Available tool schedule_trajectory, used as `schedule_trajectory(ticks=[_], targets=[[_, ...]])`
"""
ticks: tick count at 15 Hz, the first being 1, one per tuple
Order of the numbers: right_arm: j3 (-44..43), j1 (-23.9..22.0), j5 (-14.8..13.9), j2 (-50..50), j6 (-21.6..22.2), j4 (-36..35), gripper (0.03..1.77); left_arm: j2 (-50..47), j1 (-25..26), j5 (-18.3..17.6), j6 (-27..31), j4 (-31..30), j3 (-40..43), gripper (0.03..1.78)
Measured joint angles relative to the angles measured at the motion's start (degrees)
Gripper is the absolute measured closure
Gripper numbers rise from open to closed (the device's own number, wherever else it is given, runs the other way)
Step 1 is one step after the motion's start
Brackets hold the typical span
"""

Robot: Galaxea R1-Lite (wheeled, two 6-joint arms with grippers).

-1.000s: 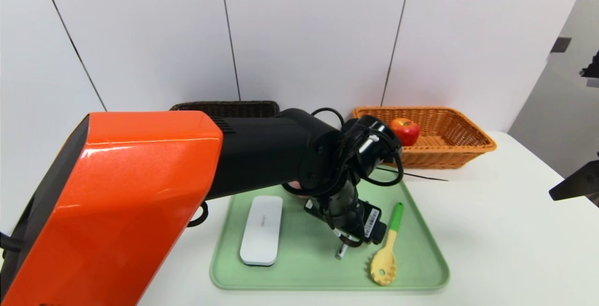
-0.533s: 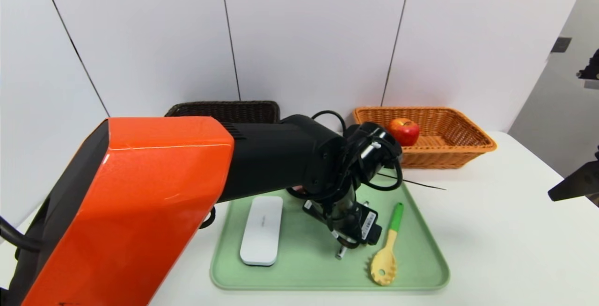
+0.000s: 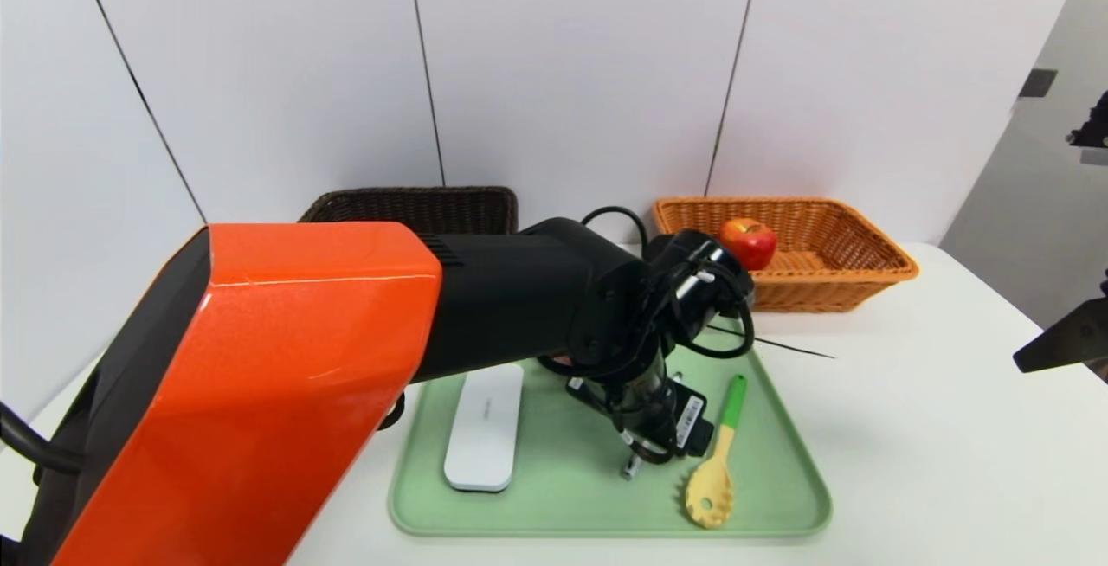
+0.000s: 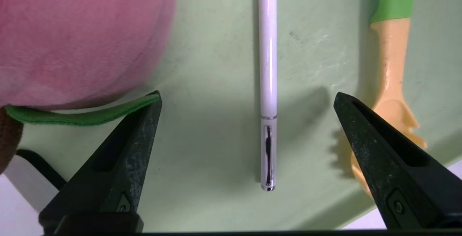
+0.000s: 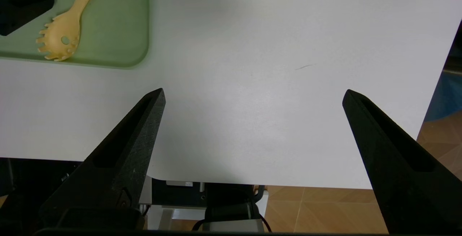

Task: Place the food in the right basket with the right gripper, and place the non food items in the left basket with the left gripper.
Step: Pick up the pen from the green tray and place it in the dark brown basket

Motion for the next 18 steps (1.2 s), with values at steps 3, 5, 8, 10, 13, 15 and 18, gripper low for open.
schedule_trajectory(ticks=[3, 5, 8, 10, 13, 15, 18], targets=[[0.22, 0.02, 0.04, -0.04, -0.02, 0.04, 0.11, 0.34, -0.33, -0.02, -0.02, -0.44, 0.0, 0.12], [0.24, 0.0, 0.02, -0.06, 0.0, 0.0, 0.11, 0.59, -0.38, 0.05, -0.02, -0.39, 0.0, 0.12], [0.27, 0.02, 0.04, -0.13, 0.0, 0.01, 0.11, 0.89, -0.43, 0.05, 0.04, -0.44, 0.0, 0.12], [0.27, 0.02, 0.02, -0.13, -0.02, 0.01, 0.11, 1.05, -0.43, 0.06, 0.06, -0.52, -0.02, 0.12], [0.27, 0.02, 0.04, -0.15, -0.02, 0.0, 0.11, 1.24, -0.43, 0.06, 0.09, -0.57, -0.04, 0.12], [0.27, 0.05, -0.02, -0.15, -0.07, -0.05, 0.11, 1.33, -0.43, 0.06, 0.02, -0.5, -0.04, 0.12], [0.2, 0.24, -0.02, -0.15, -0.1, -0.07, 0.11, 1.49, -0.4, 0.06, -0.24, -0.61, -0.02, 0.51]])
